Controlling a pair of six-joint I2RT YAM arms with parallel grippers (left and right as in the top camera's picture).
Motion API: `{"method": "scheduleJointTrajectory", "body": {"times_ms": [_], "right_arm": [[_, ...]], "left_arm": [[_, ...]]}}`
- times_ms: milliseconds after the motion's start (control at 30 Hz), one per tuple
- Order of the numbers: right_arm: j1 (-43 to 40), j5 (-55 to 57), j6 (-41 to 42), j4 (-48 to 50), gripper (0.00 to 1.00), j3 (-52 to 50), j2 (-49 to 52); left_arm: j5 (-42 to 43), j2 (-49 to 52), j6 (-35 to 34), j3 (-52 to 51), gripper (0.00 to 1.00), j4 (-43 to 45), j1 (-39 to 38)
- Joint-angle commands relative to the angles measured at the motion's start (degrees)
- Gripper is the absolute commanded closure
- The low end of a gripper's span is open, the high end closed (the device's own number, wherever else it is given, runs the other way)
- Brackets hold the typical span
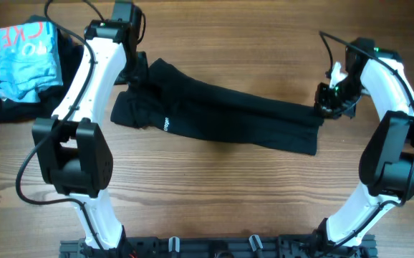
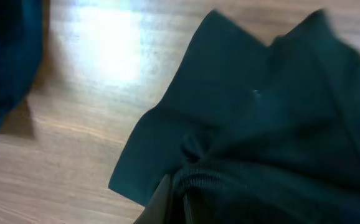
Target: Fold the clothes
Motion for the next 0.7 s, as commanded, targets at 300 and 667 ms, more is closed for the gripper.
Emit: {"method": "scheduleJointTrajectory", "body": {"times_ms": [300,667], "right_arm": [[-1.3,1.2,0.4,1.2,0.14,-3.0,-1.0],[-3.9,-6.2,-1.8,1.5,0.09,-3.0,-1.0]], "left_arm": [[-2.5,0.5,-0.9,-2.8,0.39,0.7,0.8],[-1.6,-1.3,-2.9,-0.1,0.26,2.0,7.0]]}}
